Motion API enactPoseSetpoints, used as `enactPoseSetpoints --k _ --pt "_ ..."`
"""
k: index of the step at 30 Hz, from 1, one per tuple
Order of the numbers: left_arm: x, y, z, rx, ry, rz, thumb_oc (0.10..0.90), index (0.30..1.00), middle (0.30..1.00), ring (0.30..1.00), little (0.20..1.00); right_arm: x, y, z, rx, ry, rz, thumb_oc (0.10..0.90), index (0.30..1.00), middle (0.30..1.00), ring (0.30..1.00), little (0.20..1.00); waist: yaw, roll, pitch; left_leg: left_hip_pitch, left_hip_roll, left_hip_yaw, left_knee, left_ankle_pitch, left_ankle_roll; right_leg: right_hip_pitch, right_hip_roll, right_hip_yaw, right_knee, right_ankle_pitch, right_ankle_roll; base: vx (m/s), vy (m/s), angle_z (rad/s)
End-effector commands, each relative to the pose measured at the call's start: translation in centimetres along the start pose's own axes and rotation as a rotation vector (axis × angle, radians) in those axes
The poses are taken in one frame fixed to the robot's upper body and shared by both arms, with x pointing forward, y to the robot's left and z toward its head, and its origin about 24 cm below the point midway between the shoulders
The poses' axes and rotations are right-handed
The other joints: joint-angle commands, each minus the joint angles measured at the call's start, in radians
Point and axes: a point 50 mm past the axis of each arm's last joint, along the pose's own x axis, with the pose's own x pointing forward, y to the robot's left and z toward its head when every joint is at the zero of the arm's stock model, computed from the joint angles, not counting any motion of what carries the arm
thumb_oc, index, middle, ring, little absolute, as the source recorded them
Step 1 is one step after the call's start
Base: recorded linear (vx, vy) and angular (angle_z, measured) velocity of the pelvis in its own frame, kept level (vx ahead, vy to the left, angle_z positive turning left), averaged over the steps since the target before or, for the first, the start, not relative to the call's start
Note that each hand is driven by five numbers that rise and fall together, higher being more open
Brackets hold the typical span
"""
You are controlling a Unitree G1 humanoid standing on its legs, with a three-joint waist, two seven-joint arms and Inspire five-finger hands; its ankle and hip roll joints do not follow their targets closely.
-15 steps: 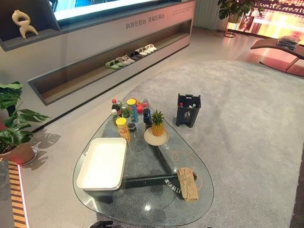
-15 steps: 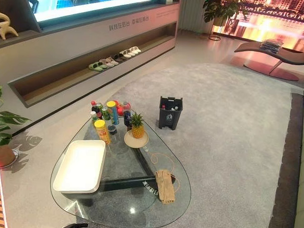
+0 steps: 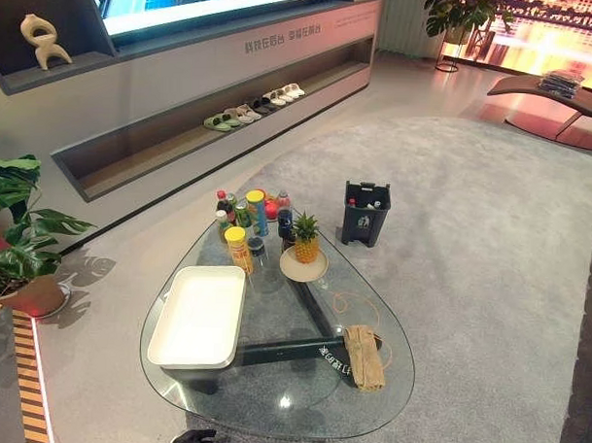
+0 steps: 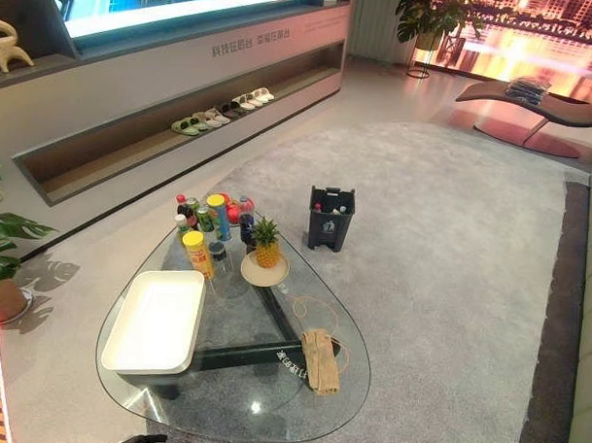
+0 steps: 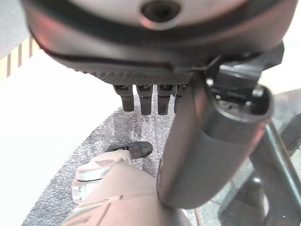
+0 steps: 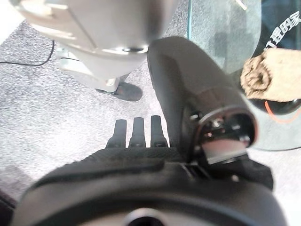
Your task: Wipe the table with a cloth and put it in the basket.
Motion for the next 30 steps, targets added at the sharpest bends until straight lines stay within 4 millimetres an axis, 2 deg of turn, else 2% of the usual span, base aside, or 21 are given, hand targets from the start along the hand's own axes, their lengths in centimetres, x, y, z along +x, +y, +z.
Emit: enactPoseSetpoints --k 1,17,20,23,24,26,28,29,30 --pt "0.0 1.2 0.3 0.026 0.034 0.038 0.8 0.9 0.9 0.9 0.9 0.0 -0.7 -0.6 -0.027 0.065 -0.031 0.8 0.9 0.9 0.9 0.9 0.011 -0.01 0.047 0.058 -0.002 0.156 0.006 -0.06 0.015 -0.013 -0.012 -0.032 0.008 0.025 -0.008 0.0 0.0 0.0" --pt "0.0 1.6 1.1 0.005 -0.04 0.048 0.8 0.9 0.9 0.9 0.9 -0.1 -1.2 -0.8 -0.013 0.059 -0.043 0.8 0.9 0.9 0.9 0.9 0.012 -0.007 0.049 0.048 -0.002 0.15 0.006 -0.051 0.01 -0.019 -0.012 -0.028 0.005 0.033 -0.004 0.01 -0.003 0.0" --pt "-0.1 2.0 1.5 -0.015 -0.06 0.056 0.8 0.9 0.9 0.9 0.9 -0.1 -1.8 -0.2 -0.003 0.051 -0.057 0.8 0.9 0.9 0.9 0.9 0.007 -0.002 0.063 0.032 -0.004 0.152 0.006 -0.045 0.009 -0.042 -0.012 -0.017 0.005 0.042 -0.001 0.01 -0.003 0.0" --pt "-0.1 2.1 1.8 -0.049 -0.101 0.041 0.8 0.9 0.9 0.9 0.9 -0.2 -2.3 -0.6 -0.03 0.079 -0.072 0.8 0.9 0.9 0.9 0.9 0.006 0.006 0.082 0.004 -0.008 0.156 0.006 -0.034 0.007 -0.074 -0.014 -0.012 0.005 0.056 0.002 0.01 -0.001 -0.01" --pt "-0.1 2.0 2.3 -0.065 -0.132 0.021 0.8 0.9 0.9 0.9 0.9 -0.3 -2.5 -0.7 -0.047 0.087 -0.078 0.8 0.9 0.9 0.9 0.9 0.005 0.011 0.095 -0.014 -0.009 0.158 0.006 -0.028 0.006 -0.095 -0.018 -0.008 0.005 0.065 0.005 -0.05 0.009 -0.02" --pt "-0.2 2.1 4.8 -0.09 -0.223 0.006 0.8 0.9 0.9 0.9 0.9 -0.3 -3.4 1.0 -0.059 0.058 -0.099 0.8 0.9 0.9 0.9 0.9 -0.003 0.026 0.149 -0.075 -0.015 0.162 0.006 -0.01 0.005 -0.164 -0.02 0.006 0.005 0.085 0.005 -0.24 0.022 0.0" --pt "-0.5 2.4 8.2 -0.131 -0.325 0.022 0.8 0.9 0.9 0.9 0.9 -0.6 -4.3 4.2 -0.059 0.0 -0.127 0.8 0.9 0.9 0.9 0.9 -0.009 0.045 0.213 -0.152 -0.025 0.158 0.006 0.009 0.008 -0.249 -0.02 0.022 0.005 0.109 0.0 -0.27 0.025 0.02" --pt "-0.7 2.7 9.2 -0.141 -0.356 0.032 0.8 0.9 0.9 0.9 0.9 -0.7 -4.4 5.3 -0.062 -0.025 -0.136 0.8 0.9 0.9 0.9 0.9 -0.009 0.048 0.232 -0.177 -0.029 0.157 0.006 0.013 0.011 -0.278 -0.02 0.03 0.009 0.113 -0.001 -0.33 0.027 0.07" --pt "-1.4 4.1 12.2 -0.192 -0.445 0.066 0.8 0.9 0.9 0.9 0.9 -1.1 -4.7 8.1 -0.064 -0.091 -0.16 0.8 0.9 0.9 0.9 0.9 -0.01 0.05 0.295 -0.252 -0.035 0.151 0.006 0.039 0.017 -0.371 -0.018 0.055 0.051 0.115 -0.007 -0.25 0.014 0.06"
